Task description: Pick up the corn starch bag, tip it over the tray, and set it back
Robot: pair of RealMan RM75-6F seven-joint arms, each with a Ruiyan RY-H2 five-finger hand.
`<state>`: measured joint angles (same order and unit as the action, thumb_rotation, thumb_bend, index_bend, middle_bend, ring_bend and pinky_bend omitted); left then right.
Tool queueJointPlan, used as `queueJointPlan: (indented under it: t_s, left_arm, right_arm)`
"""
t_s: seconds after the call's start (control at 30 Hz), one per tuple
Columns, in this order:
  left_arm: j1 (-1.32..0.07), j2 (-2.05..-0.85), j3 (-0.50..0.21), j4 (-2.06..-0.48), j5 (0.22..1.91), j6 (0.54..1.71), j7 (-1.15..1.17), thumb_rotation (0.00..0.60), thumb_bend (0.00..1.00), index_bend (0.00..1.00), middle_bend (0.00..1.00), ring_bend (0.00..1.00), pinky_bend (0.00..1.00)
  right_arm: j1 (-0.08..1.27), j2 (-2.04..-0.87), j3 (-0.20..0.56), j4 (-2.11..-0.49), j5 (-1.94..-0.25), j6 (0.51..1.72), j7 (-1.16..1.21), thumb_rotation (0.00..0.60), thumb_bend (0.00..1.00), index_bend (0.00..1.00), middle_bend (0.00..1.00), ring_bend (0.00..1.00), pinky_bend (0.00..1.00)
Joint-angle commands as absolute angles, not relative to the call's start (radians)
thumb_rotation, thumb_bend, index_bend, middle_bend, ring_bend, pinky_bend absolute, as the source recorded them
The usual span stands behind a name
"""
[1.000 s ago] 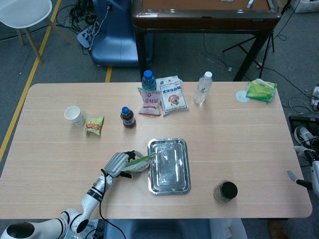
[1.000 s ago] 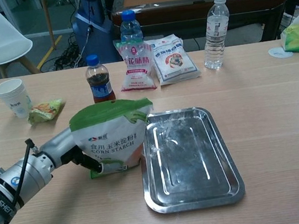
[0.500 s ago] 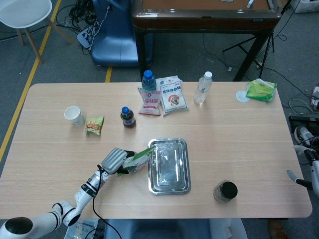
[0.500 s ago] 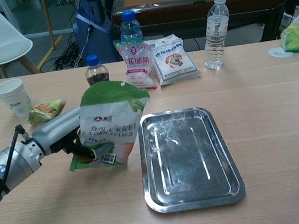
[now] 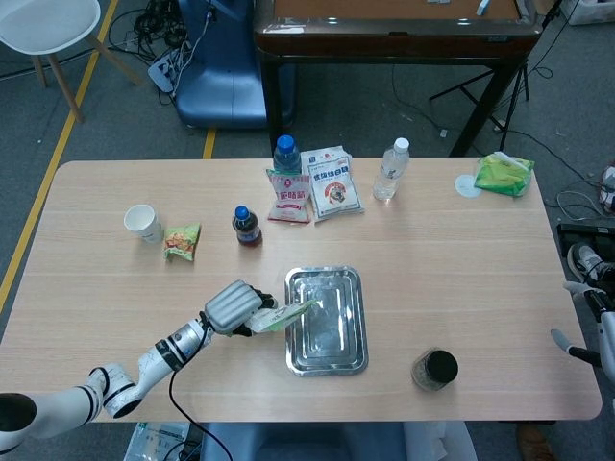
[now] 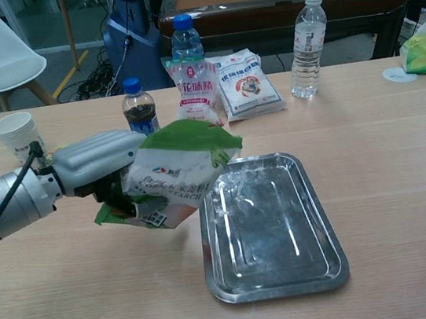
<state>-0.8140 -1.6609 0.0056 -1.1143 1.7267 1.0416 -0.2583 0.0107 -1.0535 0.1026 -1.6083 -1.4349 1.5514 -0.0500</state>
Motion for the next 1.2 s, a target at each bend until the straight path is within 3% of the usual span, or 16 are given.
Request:
queueJointPlan:
  t_s: [0.03, 0.33, 0.63, 0.87, 1.2]
  left_arm:
    - [-0.899, -1.569, -0.002, -1.259, 1.699, 0.866, -0.080, 0.600, 0.44, 0.51, 0.64, 0.62, 0.67]
    - [-0.987, -1.512, -0.058, -1.425, 1.570, 0.655, 0.300, 0.600, 0.45, 0.50, 0.66, 0.66, 0.67]
    - [-1.047, -1.483, -0.087, -1.522, 1.367, 0.569, 0.748, 0.600, 0.48, 0.50, 0.69, 0.71, 0.68]
    - [-1.109, -1.477, -0.045, -1.587, 1.180, 0.611, 1.083, 0.600, 0.49, 0.50, 0.72, 0.73, 0.69]
    - [-1.215, -1.505, 0.079, -1.687, 0.901, 0.788, 1.496, 0.600, 0.49, 0.49, 0.74, 0.74, 0.69]
  right_arm:
    - [0.010, -1.057, 0.102, -1.603, -1.439, 1.554, -0.043, 0.600, 0.07, 0.31, 0.41, 0.22, 0.21]
    - [-0.005, -1.065, 0.098, -1.574, -1.444, 1.572, -0.007, 0.600, 0.07, 0.31, 0.41, 0.22, 0.21]
    - [-0.017, -1.075, 0.097, -1.541, -1.442, 1.579, 0.032, 0.600, 0.07, 0.31, 0.41, 0.22, 0.21]
    - [-0.020, -1.078, 0.100, -1.529, -1.440, 1.580, 0.044, 0.600, 0.07, 0.31, 0.41, 0.22, 0.21]
    - [-0.023, -1.081, 0.103, -1.521, -1.437, 1.579, 0.052, 0.600, 0.07, 0.31, 0.41, 0.22, 0.21]
